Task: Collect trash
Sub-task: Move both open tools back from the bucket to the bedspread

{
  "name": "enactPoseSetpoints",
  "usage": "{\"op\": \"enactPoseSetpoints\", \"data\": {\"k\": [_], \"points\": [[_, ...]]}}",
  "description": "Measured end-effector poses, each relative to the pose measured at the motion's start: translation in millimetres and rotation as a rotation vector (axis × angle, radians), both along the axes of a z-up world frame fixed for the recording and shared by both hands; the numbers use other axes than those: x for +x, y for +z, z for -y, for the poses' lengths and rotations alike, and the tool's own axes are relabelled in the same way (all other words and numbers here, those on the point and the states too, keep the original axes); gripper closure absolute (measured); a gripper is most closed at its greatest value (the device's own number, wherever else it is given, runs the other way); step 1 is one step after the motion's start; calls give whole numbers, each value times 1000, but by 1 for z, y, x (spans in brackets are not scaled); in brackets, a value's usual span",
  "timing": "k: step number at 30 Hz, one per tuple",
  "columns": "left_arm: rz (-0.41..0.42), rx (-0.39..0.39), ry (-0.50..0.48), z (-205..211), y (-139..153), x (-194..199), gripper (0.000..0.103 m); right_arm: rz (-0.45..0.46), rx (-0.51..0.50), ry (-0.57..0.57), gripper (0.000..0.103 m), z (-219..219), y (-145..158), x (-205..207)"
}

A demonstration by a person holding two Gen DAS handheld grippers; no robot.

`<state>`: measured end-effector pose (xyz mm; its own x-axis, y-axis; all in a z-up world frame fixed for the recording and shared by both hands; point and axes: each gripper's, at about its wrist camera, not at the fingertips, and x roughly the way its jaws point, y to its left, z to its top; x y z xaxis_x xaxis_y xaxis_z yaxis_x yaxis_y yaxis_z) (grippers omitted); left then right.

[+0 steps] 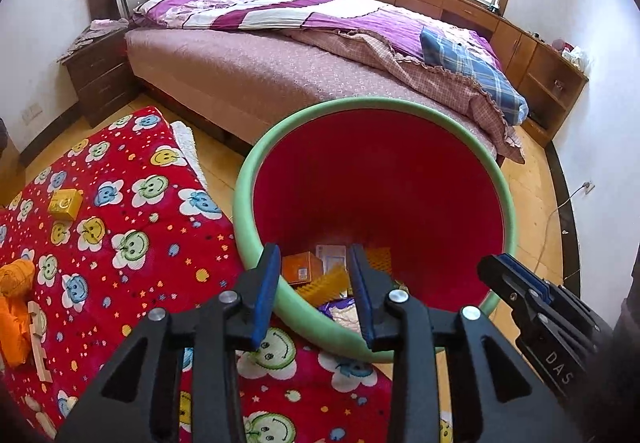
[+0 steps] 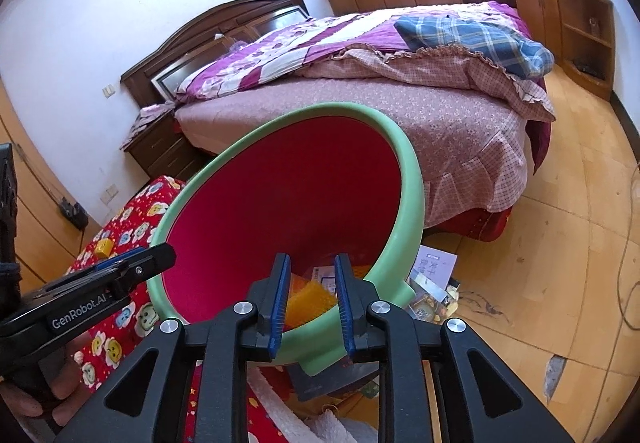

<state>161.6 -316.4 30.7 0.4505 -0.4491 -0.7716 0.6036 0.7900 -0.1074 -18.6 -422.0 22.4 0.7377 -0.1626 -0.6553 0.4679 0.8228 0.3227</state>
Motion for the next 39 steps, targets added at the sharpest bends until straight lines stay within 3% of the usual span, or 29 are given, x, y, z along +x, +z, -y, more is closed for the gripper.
{"op": "enactPoseSetpoints", "data": {"k": [7,12,19,32,35,39], "points": [[4,-7,13,-11,6,-5,68,-7,-8,-3,78,-3,3,-3],[22,-18,28,-24,15,-10,68,-2,-28,-13,60,-10,11,-7],[54,-34,69,-56,31,-14,68,15,-46,9,60,-26,23,-11],[70,-50,238,-154,44,-8,68,48,-34,128,60,-75,39,-7],[73,-43,290,-182,42,-3,68,53,-19,165,50,-86,38,-4],[68,-27,351,-215,40,8,67,44,-22,204,49,-103,38,2]]}}
